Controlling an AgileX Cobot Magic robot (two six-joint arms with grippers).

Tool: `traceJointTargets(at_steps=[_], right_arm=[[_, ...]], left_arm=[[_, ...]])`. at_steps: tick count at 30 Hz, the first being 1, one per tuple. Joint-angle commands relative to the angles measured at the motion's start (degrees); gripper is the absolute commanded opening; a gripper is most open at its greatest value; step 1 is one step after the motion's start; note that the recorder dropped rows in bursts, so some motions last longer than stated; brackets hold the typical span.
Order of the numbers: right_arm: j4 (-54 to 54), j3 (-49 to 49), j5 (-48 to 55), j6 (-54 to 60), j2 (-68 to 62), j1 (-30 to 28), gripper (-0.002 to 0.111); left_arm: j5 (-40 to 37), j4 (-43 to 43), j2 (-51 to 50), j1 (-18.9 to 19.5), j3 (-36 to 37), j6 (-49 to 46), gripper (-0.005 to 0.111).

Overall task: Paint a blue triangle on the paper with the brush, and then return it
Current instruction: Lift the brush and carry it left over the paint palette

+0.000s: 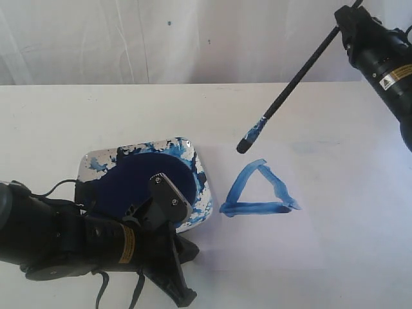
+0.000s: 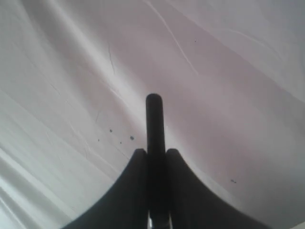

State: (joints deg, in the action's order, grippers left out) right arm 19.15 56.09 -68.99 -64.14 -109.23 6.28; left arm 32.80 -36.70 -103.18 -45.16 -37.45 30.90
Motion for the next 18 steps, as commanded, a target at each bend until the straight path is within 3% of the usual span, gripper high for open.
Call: traceJointTargets(at_steps=[1,6,13,18], right_arm=[[-4.93,-0.35,-0.97,-2.17,-1.06,1.72,0.000],[-10.25,-0.09,-0.97,-2.28,-2.84,5.48,0.000],[-11.51,2.38,-0.97,-2.28,-5.38,8.69,0.000],[-11.62,5.60,-0.97,-1.40,-7.97,11.69,0.000]], left_arm=[[-1.54,0.28,-0.07,-0.12,0.04,0.29,0.000],[-1.66,1.16,1.91,-0.12,1.50,0.29,0.000],[-4.32,1.63,12.73,-0.12,5.72,0.30,0.000],[-13.81,3.09,22.50,-0.12,8.19,0.30,0.000]])
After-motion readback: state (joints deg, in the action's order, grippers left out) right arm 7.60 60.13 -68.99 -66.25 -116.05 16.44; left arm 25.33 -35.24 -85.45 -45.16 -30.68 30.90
